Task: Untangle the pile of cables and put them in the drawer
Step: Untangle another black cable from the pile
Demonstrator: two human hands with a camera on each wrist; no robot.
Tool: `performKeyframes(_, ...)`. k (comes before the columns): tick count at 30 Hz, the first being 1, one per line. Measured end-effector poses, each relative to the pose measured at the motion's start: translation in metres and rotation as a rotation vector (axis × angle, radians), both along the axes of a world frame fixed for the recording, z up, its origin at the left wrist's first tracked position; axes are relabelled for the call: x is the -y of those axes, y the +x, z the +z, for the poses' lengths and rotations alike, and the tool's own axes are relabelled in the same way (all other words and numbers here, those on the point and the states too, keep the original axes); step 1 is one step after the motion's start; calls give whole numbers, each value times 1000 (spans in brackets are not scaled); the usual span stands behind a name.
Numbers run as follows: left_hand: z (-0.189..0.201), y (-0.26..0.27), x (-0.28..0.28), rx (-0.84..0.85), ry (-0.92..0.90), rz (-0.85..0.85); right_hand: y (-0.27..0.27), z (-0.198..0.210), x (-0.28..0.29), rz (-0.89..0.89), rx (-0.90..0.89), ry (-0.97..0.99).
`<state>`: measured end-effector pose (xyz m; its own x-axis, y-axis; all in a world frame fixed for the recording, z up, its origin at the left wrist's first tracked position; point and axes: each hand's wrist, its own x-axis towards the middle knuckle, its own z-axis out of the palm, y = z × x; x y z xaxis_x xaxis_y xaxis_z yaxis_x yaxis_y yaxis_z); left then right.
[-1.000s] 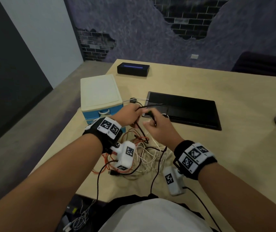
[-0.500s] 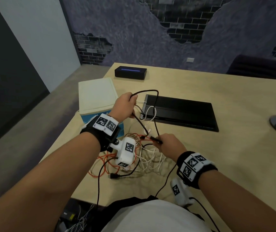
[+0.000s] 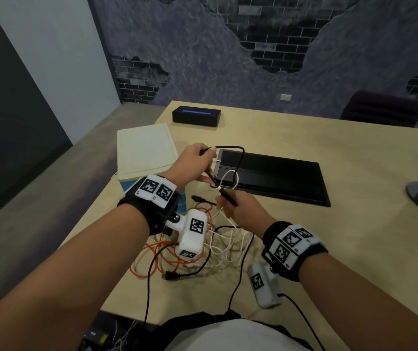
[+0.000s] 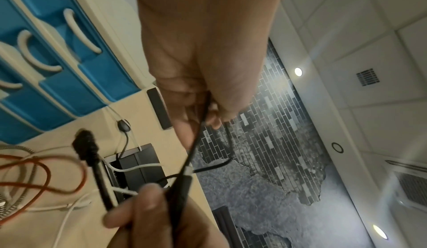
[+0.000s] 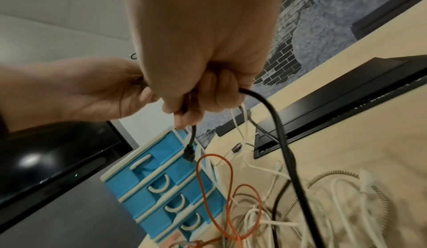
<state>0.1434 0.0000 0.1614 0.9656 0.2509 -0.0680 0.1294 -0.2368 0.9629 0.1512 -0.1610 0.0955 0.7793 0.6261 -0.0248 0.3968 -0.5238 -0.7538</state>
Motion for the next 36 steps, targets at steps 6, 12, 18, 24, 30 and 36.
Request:
performKeyframes(6,-33,-17,-5,-147,97,-441,4,14,-4,-95,-62,208)
performKeyframes(12,-62,-27,-2,-62,245,-499,15,15,-3,-231,-262,384)
performKeyframes(18,-61,-36,-11,71,253,-296,23,16,8,-382,-462,365)
performKeyframes(24,-25,-27,-18,112,338,-83,32,19,13,-570,27,447)
performKeyframes(30,15,-15,-1,177,323,-160,10,42,-6,-65,337,323)
performKeyframes(36,23,-19,3,147,-378,-144,11,50,-2,-65,257,368)
